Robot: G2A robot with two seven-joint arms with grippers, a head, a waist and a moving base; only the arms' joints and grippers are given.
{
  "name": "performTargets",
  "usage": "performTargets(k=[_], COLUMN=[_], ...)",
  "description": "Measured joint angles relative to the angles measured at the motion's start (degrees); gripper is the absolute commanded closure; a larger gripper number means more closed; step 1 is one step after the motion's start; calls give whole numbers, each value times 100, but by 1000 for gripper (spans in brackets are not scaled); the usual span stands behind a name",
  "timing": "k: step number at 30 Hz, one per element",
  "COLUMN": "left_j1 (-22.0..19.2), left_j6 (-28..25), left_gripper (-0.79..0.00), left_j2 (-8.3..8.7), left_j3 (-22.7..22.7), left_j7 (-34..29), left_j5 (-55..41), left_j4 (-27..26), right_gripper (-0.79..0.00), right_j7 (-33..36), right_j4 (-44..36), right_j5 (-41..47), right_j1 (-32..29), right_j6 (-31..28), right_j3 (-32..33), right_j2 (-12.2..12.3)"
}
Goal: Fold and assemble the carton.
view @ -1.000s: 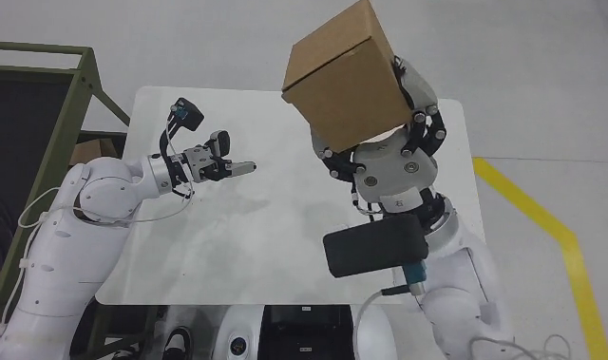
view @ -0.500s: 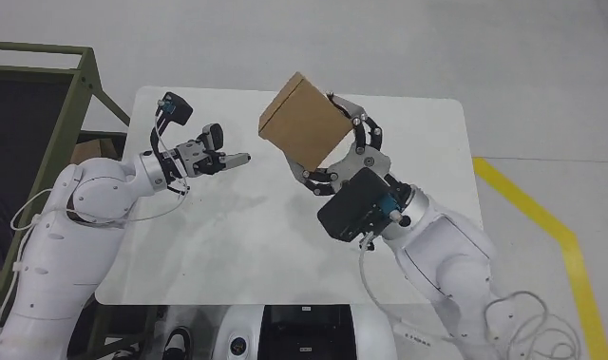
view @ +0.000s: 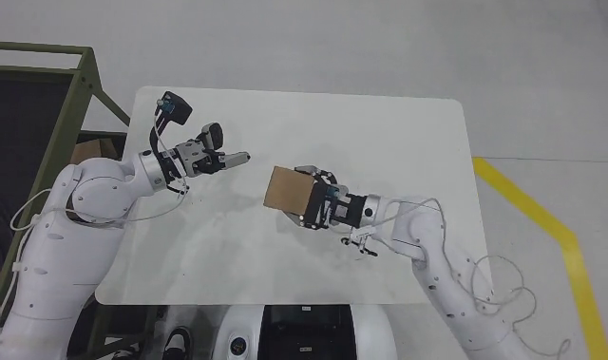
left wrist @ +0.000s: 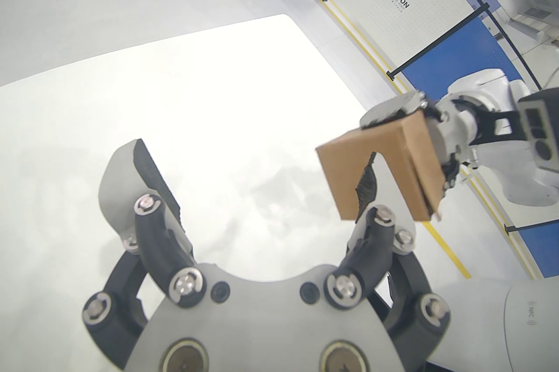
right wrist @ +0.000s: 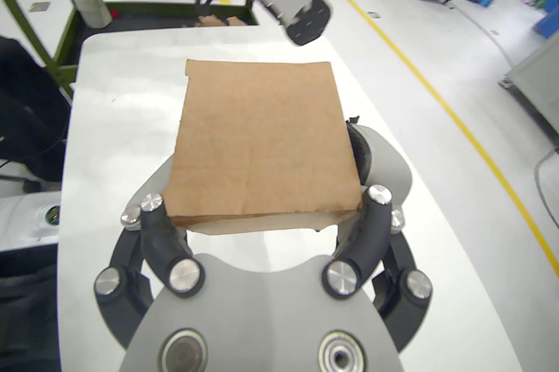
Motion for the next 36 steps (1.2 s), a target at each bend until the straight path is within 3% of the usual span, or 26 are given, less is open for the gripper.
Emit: performTargets(k=[3,7,16,23,24,25,26,28,29,30,32,36], left_j1=[0,0,0,0,0,0,0,0,0,0,0,0], left_j6=[0,0,0,0,0,0,0,0,0,0,0,0], left_gripper=[-785,-785,-785,-785,-785,-785,-785,-785,-785,-785,-785,-785], left_j2=[0,0,0,0,0,0,0,0,0,0,0,0], left_j3=[0,0,0,0,0,0,0,0,0,0,0,0], left_j7=[0,0,0,0,0,0,0,0,0,0,0,0], left_j5=[0,0,0,0,0,0,0,0,0,0,0,0], left_j4=[0,0,0,0,0,0,0,0,0,0,0,0], right_gripper=[0,0,0,0,-108,-283,-354,-425,-628,-720,-779,-785], right_j7=[-306,-735,-1288,-1430,-1448,-1476,-1502,-1558,-1578,-1595,-1620,-1665], right_j4=[553,1341,3003,3613,3664,3722,3760,3839,3869,3899,3958,4030], right_j5=[-140,-230,-136,-77,-73,-70,-61,-47,-46,-44,-43,-36], right_j1=[174,461,1351,1666,1695,1729,1747,1783,1795,1806,1825,1843], right_j6=[-206,46,-95,43,48,65,79,98,99,101,97,71], right_j3=[-170,-414,-946,-1295,-1328,-1366,-1389,-1427,-1439,-1447,-1465,-1486], right_j2=[-10,-78,-273,-422,-437,-455,-466,-486,-492,-496,-503,-510])
